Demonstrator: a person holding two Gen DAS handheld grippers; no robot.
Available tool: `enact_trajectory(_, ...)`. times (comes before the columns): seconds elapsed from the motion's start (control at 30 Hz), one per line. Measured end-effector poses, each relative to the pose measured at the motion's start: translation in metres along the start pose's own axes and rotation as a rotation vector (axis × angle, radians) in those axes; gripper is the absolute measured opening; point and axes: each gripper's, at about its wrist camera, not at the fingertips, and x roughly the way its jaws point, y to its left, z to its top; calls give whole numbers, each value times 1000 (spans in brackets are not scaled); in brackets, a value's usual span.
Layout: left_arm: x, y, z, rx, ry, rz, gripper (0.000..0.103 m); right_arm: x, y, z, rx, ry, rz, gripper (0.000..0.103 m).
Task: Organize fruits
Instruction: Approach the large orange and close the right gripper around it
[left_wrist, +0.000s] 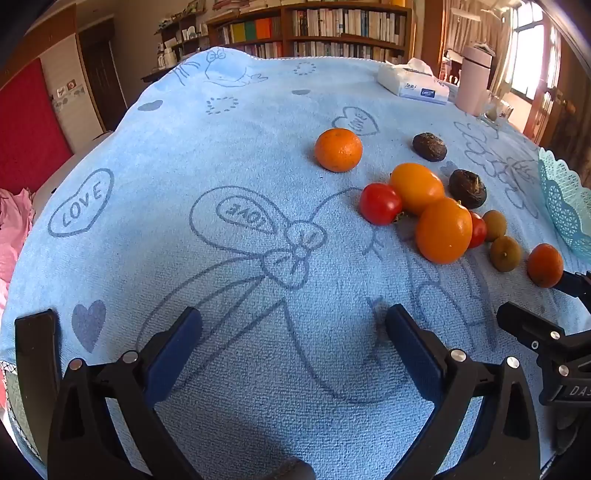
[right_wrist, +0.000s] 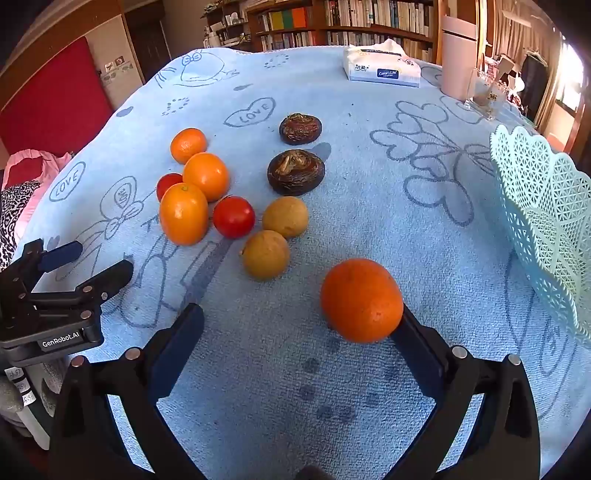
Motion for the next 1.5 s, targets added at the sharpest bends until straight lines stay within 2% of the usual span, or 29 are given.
enact_trajectory(0.3,0,1,1,-7,6,-6,98,-1,-5,3,10,14,21,101)
enact_trajectory(0.53,0,6,3,-7,9,-12,98,-15,-19,-5,38,36,145,101)
enact_trajectory(0.63,1,0,3,-8,8,-10,98,-21,-23,-7,43,38,171,101)
enact_trajectory(0.77,2,2,1,-6,6,-8,98,-29,-23,-11,55,26,144,101)
enact_trajectory(0.93,3,2,2,-6,4,-9,98,-33,-20,-12,43,-9,56,100)
enact_trajectory(1.1,2,3,2,-5,5,-7,98,-40,-25,-8,55,-47,23,79)
enact_trajectory(1.27,2,5,2,-6,3,-9,98,-35,-28,-7,82,-54,10,63)
enact_trajectory(1.43,1,4,2,-6,4,-6,98,-31,-26,3,86,-71,6,57)
enact_trajectory(1.5,1,5,2,-6,4,-6,98,-27,-25,8,83,-69,-6,52)
